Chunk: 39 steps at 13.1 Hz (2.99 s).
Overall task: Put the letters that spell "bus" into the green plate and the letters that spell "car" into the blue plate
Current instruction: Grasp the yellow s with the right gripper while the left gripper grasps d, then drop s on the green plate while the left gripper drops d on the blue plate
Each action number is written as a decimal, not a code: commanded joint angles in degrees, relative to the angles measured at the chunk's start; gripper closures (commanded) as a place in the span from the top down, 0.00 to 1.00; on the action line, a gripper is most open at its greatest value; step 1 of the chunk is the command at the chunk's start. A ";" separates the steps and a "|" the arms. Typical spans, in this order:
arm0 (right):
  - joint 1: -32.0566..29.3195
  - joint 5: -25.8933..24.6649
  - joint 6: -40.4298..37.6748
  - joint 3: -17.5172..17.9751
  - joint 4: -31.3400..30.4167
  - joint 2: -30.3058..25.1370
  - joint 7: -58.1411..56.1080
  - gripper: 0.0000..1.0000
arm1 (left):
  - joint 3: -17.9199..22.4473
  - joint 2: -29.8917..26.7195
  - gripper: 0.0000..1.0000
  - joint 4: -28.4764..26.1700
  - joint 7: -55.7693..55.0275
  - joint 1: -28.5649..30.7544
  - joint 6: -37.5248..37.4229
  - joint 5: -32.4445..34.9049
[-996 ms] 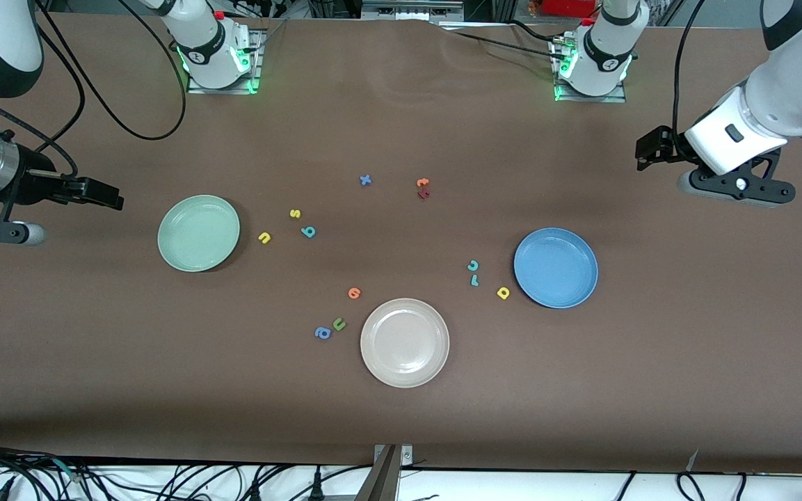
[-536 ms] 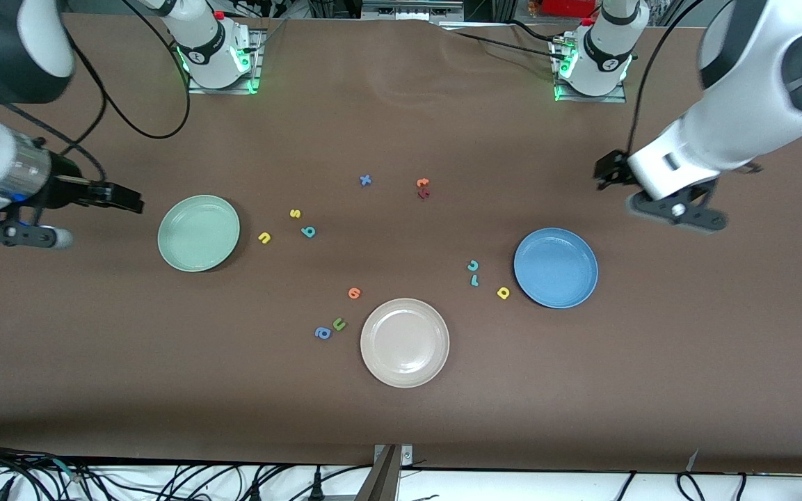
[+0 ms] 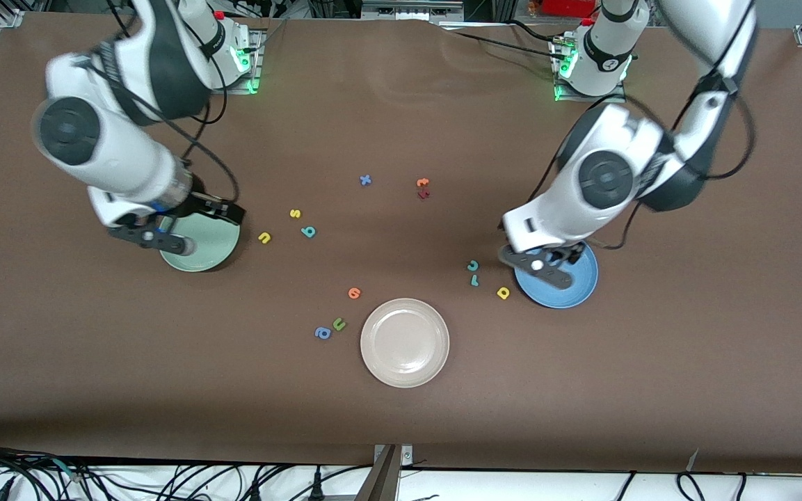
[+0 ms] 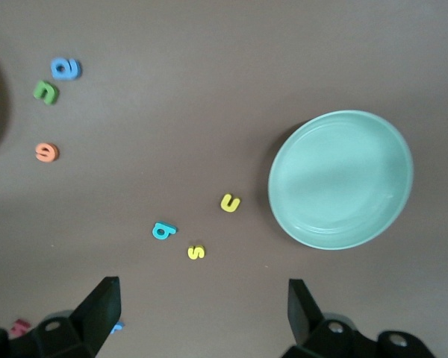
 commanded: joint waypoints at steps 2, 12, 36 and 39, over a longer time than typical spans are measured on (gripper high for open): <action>0.08 0.13 13.19 4.66 -12.38 1.08 0.82 0.99 | -0.16 7.50 0.98 1.44 1.40 -2.30 6.82 7.52; 1.75 -0.04 37.74 8.11 -25.06 10.22 0.64 0.92 | -0.08 14.72 0.71 1.18 17.56 -0.98 14.92 16.17; 2.02 -0.57 20.65 3.03 -21.65 3.91 -0.83 0.09 | -1.04 8.31 1.00 -3.56 32.87 9.21 11.15 9.76; 2.02 -0.66 19.03 -6.98 -21.55 3.37 -13.11 0.09 | -1.13 7.79 1.00 -3.30 30.33 8.25 10.97 6.35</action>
